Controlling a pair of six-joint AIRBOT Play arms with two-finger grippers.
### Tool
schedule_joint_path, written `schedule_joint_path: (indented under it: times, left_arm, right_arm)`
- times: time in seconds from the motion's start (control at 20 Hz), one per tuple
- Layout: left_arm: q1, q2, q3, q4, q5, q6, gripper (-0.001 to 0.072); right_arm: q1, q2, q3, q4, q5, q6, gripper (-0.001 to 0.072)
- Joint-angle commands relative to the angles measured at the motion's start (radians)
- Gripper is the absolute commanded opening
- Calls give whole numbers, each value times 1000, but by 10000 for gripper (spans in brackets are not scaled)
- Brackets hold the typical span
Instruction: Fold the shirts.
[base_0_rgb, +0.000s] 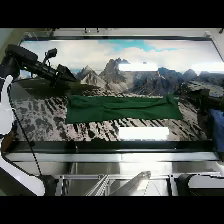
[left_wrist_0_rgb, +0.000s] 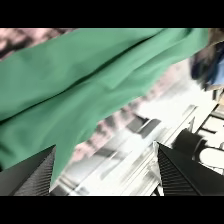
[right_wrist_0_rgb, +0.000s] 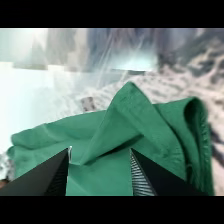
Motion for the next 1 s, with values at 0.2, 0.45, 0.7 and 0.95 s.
schedule_joint_path:
  times: [0.2, 0.45, 0.7, 0.95]
  left_arm:
    - [-55, 2, 26, -24, 41, -79, 670]
    - [-125, 1, -69, -24, -2, -70, 544]
    - [-134, 2, -68, -25, 2, -71, 543]
    - [-172, 1, -69, -23, -50, -71, 408]
  right_arm:
    - [0, -28, 55, -290, -77, 145, 656]
    - [52, -106, 55, -290, -98, 144, 648]
    - [159, -177, 56, -290, -100, 168, 615]
    - [262, -176, 88, -260, 23, 167, 153]
